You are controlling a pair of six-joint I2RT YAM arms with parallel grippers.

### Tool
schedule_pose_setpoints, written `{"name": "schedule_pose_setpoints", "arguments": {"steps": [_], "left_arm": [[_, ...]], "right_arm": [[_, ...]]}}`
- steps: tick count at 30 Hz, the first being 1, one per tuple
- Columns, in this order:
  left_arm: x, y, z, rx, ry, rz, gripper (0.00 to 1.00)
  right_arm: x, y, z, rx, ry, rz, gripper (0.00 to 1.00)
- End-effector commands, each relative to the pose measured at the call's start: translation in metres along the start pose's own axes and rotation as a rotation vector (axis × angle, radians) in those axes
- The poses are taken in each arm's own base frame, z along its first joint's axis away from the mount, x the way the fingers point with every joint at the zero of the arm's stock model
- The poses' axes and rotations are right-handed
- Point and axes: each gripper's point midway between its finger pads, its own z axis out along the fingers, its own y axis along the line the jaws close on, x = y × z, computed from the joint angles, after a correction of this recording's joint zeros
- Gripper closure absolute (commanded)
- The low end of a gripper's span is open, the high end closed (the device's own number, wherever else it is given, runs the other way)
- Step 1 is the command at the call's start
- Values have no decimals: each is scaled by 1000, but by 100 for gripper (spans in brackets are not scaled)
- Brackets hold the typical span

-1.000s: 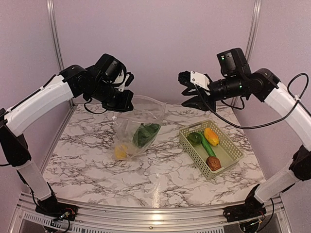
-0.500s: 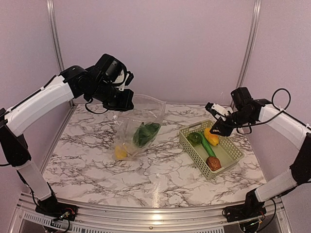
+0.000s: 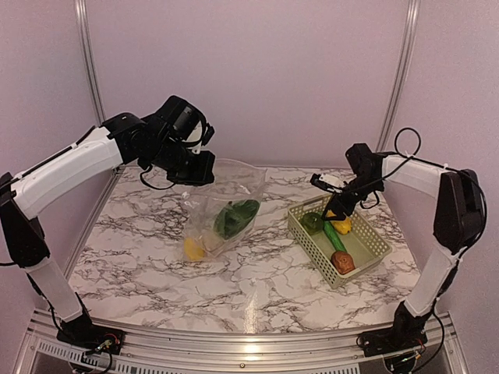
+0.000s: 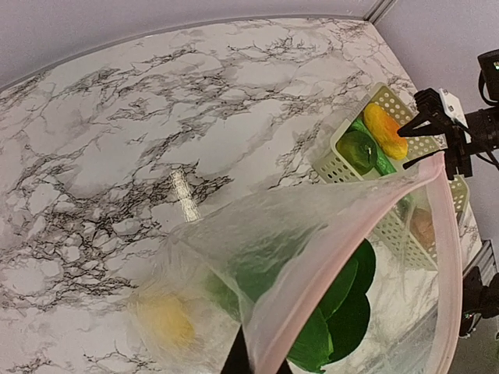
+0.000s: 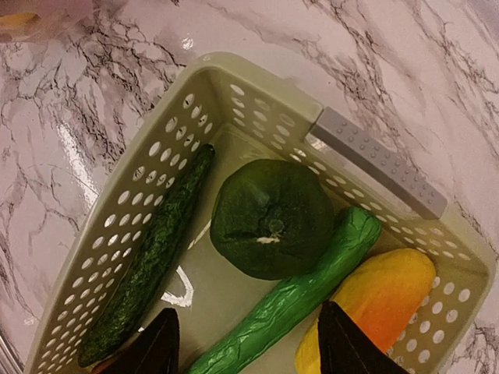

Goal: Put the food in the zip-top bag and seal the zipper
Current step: Pick up the fake fruit from the bin.

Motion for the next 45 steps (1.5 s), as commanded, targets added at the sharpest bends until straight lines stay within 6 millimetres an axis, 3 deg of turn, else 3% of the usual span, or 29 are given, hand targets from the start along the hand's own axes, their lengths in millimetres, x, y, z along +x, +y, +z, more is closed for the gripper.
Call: {"name": "schedule_pose_setpoints", "arguments": {"steps": [1,10,18,34,40,45], "left_arm": [[-7,5,-13,-8,-46,-16,98],[-6,7,-15,-13,-53,-26,98],[-2,8,-14,-11,-47,-36,98],[3,9,-11,-9,-29,-56,98],[3,9,-10,-12,-30,-61,98],[4,11,-9,-19,-28,-52,98]], "right_arm": [[-6,-9,5,-20,14,-50,40],[-8,-10,33,-41,54,-69,21],[-9,-10,57,-18,91,-93,17],[-16,-12,91,29,110,-35,17],[-19,-9,87,25,89,0,24],[-14,-4,71,49,90,-25,33]]}}
